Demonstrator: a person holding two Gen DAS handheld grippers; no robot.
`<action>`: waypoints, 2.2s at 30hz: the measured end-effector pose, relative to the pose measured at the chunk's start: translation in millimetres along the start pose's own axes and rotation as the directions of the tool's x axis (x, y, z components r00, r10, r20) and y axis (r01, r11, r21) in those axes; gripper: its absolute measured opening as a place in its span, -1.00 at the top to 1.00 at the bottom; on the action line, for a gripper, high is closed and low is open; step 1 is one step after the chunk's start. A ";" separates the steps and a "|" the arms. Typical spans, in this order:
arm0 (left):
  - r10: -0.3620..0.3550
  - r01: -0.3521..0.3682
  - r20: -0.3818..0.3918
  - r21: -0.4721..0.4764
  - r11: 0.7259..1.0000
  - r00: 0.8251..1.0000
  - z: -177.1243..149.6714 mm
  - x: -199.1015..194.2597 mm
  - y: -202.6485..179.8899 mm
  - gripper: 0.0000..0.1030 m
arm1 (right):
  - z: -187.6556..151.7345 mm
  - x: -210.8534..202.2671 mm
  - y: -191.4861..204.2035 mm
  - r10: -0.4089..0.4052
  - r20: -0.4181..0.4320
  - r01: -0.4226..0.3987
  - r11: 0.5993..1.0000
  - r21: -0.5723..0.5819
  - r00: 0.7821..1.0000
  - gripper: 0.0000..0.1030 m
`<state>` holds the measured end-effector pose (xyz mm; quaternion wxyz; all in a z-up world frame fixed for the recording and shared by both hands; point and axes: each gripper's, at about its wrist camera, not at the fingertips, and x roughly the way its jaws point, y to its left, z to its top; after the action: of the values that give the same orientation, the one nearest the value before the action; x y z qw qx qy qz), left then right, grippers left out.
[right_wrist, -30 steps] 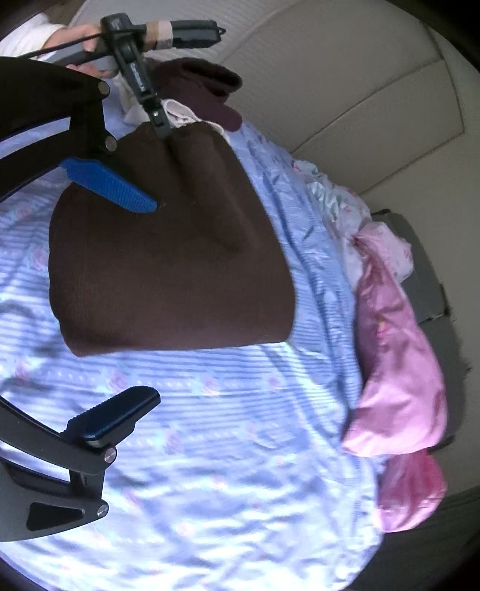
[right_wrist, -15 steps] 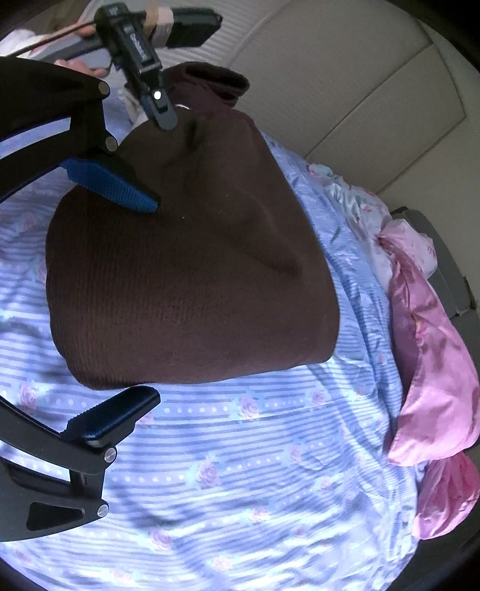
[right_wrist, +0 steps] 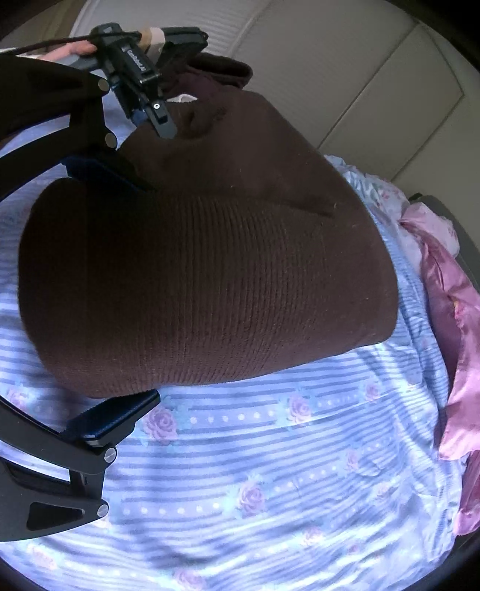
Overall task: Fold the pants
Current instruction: 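Lift the folded brown sweatpants with both tools, folding them in half, then carry the folded sweatpants with both tools onto the stack of folded clothes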
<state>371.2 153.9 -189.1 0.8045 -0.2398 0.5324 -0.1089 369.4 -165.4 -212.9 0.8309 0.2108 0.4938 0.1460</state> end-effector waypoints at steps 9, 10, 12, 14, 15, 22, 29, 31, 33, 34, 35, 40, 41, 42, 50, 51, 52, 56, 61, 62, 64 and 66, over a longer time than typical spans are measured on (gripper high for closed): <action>-0.111 0.111 0.007 -0.102 0.989 0.994 -4.0 18.3 17.3 -0.78 | 1.4 12.4 3.9 -0.015 0.013 0.016 0.999 -0.039 1.000 -0.90; -0.121 0.122 0.018 -0.119 0.985 0.993 -4.8 18.9 17.4 -0.78 | 1.5 12.5 1.7 -0.008 0.012 0.008 0.999 -0.032 1.000 -0.93; -0.146 0.149 0.034 -0.144 0.978 0.989 -6.7 19.5 17.7 -0.70 | 2.3 15.7 -2.0 0.007 0.006 -0.007 1.000 -0.017 1.000 -0.95; -0.175 0.182 0.053 -0.184 0.966 0.983 -9.0 19.8 18.7 -0.58 | 3.4 17.0 -3.8 0.021 0.001 -0.021 1.000 0.000 1.000 -0.95; -0.183 0.191 0.061 -0.195 0.962 0.981 -9.7 20.0 18.6 -0.53 | 3.9 16.9 -3.9 0.023 -0.001 -0.023 1.000 0.003 1.000 -0.94; -0.172 0.193 0.110 -0.220 0.956 0.979 -12.1 4.7 7.1 -0.08 | 1.3 4.7 1.9 0.044 0.008 -0.044 0.999 0.003 0.999 -0.38; -0.081 0.096 0.193 -0.068 0.993 0.978 -13.3 -31.4 -24.5 0.10 | 2.4 -23.5 23.6 0.034 0.060 -0.028 0.995 -0.091 0.998 -0.11; -0.101 0.112 0.222 -0.035 0.993 0.970 -14.3 -47.9 -32.0 0.10 | 3.3 -39.5 31.2 0.045 0.089 -0.035 0.993 -0.110 0.995 -0.09; -0.121 0.125 0.251 -0.001 0.992 0.960 -15.7 -65.1 -38.2 0.10 | 4.4 -56.2 36.5 0.066 0.114 -0.052 0.992 -0.118 0.991 -0.09; -0.130 0.125 0.275 0.033 0.992 0.953 -18.4 -80.2 -43.2 0.10 | 4.7 -65.3 39.5 0.077 0.126 -0.061 0.990 -0.123 0.989 -0.09; -0.133 0.124 0.290 0.051 0.991 0.948 -20.0 -88.6 -46.2 0.10 | 6.6 -70.7 45.2 0.083 0.138 -0.065 0.989 -0.129 0.987 -0.09; -0.153 0.120 0.382 0.108 0.987 0.912 -32.2 -155.2 -44.4 0.10 | 0.9 -108.5 82.2 0.135 0.194 -0.099 0.978 -0.183 0.972 -0.09; -0.152 0.117 0.397 0.112 0.987 0.905 -32.8 -167.6 -40.5 0.10 | -1.4 -114.9 93.9 0.145 0.202 -0.105 0.974 -0.199 0.969 -0.09; -0.145 0.106 0.412 0.117 0.987 0.899 -34.3 -184.3 -32.5 0.10 | -3.1 -119.3 104.9 0.155 0.207 -0.110 0.971 -0.214 0.966 -0.09; -0.024 -0.026 0.517 0.088 0.996 0.855 -25.4 -292.6 40.2 0.09 | -11.9 -113.2 231.3 0.272 0.165 -0.198 0.911 -0.363 0.948 -0.08; -0.010 -0.039 0.527 0.082 0.996 0.850 -22.9 -301.5 49.1 0.09 | -12.8 -108.0 245.9 0.288 0.149 -0.217 0.903 -0.372 0.946 -0.08; 0.010 -0.053 0.541 0.063 0.997 0.841 -18.2 -315.8 64.0 0.09 | -11.7 -101.0 262.1 0.305 0.132 -0.237 0.895 -0.378 0.943 -0.08; 0.051 -0.058 0.570 -0.007 0.998 0.820 -2.8 -347.5 111.8 0.09 | -7.1 -75.9 322.8 0.347 0.079 -0.286 0.866 -0.411 0.935 -0.08; 0.083 -0.036 0.579 -0.092 0.995 0.811 17.7 -369.4 181.7 0.09 | -9.4 -42.0 396.3 0.347 0.027 -0.295 0.834 -0.466 0.937 -0.08; 0.084 -0.026 0.580 -0.107 0.994 0.810 21.1 -370.0 193.5 0.09 | -9.9 -31.6 413.1 0.340 0.017 -0.291 0.827 -0.482 0.940 -0.08; 0.085 -0.008 0.575 -0.136 0.991 0.813 31.1 -367.6 217.4 0.09 | -9.3 -19.1 429.8 0.332 0.009 -0.284 0.820 -0.496 0.943 -0.08; 0.079 0.026 0.570 -0.174 0.984 0.818 40.7 -361.7 241.5 0.09 | -8.9 -1.1 450.9 0.316 0.002 -0.270 0.814 -0.514 0.949 -0.08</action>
<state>240.7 528.6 -6.4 0.9048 -0.3233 0.2759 0.0265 345.5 227.6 7.1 0.8452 0.0644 0.3626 0.3874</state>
